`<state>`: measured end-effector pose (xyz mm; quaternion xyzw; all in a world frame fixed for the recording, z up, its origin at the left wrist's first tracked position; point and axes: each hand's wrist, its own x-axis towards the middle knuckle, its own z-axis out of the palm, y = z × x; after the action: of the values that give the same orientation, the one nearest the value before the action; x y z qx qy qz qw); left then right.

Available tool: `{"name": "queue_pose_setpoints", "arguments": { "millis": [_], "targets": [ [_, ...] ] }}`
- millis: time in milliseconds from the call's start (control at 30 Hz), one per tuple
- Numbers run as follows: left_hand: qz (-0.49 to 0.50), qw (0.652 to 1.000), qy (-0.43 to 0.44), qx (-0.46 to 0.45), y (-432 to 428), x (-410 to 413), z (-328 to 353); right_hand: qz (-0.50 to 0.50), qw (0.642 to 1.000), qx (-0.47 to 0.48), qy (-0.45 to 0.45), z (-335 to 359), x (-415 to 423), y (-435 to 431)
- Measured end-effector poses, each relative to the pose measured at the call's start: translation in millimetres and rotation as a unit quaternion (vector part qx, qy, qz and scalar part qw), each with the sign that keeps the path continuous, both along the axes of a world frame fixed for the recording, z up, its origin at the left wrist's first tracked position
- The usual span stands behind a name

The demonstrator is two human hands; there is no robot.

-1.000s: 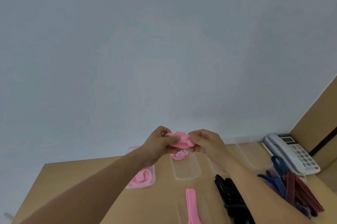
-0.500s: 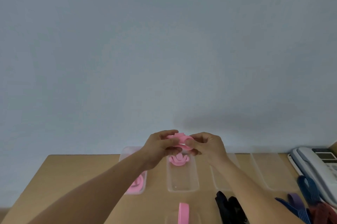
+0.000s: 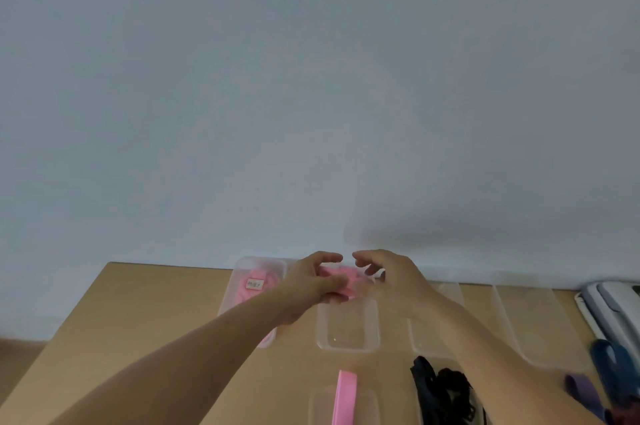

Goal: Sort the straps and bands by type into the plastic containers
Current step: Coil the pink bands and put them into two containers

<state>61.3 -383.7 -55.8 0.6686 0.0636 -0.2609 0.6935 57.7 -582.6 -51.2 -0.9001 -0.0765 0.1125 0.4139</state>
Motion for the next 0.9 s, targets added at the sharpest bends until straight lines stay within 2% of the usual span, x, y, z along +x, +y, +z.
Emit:
{"name": "queue_pose_setpoints", "arguments": {
  "millis": [100, 200, 300, 367, 500, 633, 767, 833, 900],
  "targets": [
    [-0.019, 0.999, 0.012, 0.026, 0.1, 1.6, -18.0, 0.054, 0.996, -0.077, -0.002, -5.6, -5.3, 7.8],
    [-0.057, 0.997, 0.02, 0.047, -1.9, 7.0, -31.2, 0.067, 0.987, -0.14, -0.029, -14.1, -5.4, 17.3],
    [-0.08, 0.992, 0.0, 0.094, -3.8, 12.3, -40.6, 0.059, 0.991, -0.116, -0.017, -25.6, -1.6, 21.9],
    [-0.111, 0.977, -0.039, 0.177, -4.5, 14.4, -42.5, 0.051, 0.993, -0.107, -0.004, -34.6, 1.0, 23.1],
    [-0.219, 0.909, -0.102, 0.34, -6.4, 23.6, -50.5, 0.06, 0.988, -0.138, 0.032, -49.8, 8.0, 24.5],
    [-0.324, 0.794, -0.2, 0.474, -9.3, 27.4, -55.8, 0.077, 0.981, -0.172, 0.056, -60.1, 15.3, 24.3],
    [-0.359, 0.686, -0.277, 0.57, -10.4, 27.1, -62.3, 0.104, 0.968, -0.215, 0.077, -62.8, 23.0, 27.0],
    [-0.349, 0.665, -0.313, 0.581, -11.7, 25.9, -63.0, 0.115, 0.963, -0.228, 0.084, -62.2, 26.3, 28.7],
    [-0.336, 0.664, -0.339, 0.576, -12.5, 25.5, -63.7, 0.12, 0.96, -0.239, 0.084, -62.1, 28.6, 28.1]
  ]
}}
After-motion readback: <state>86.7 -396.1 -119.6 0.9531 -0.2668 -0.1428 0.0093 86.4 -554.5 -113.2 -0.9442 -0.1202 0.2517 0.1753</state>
